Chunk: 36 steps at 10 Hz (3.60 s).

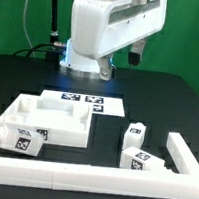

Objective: Assemble one leg

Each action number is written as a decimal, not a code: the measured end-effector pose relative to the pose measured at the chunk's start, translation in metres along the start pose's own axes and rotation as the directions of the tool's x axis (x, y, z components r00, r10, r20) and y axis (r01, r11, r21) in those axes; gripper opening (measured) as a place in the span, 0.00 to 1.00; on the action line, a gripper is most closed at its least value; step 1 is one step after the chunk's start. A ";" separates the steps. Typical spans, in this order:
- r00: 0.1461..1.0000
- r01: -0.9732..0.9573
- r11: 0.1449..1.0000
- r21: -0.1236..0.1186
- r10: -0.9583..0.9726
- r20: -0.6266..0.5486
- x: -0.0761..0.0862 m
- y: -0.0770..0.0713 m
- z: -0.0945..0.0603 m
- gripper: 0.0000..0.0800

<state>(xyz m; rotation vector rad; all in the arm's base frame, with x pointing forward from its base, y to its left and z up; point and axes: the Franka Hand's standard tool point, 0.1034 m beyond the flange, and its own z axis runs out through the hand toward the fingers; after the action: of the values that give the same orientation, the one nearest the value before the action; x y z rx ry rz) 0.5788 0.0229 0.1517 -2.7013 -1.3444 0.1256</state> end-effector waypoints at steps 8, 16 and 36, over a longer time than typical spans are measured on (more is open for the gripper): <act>0.946 -0.322 0.946 -0.024 0.322 -0.028 0.035 -0.030 0.027 0.81; 0.886 -0.461 0.887 -0.026 0.459 -0.060 0.033 -0.027 0.051 0.81; 0.827 -0.563 0.826 0.037 0.562 0.017 0.001 -0.026 0.123 0.81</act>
Offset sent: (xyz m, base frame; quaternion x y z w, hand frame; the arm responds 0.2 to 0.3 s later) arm 0.0000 0.0000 0.0000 0.0000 0.0000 0.0000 1.0000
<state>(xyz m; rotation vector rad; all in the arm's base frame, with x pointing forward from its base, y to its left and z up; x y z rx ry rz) 0.5435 0.0481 0.0334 -2.9690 -0.4868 0.2086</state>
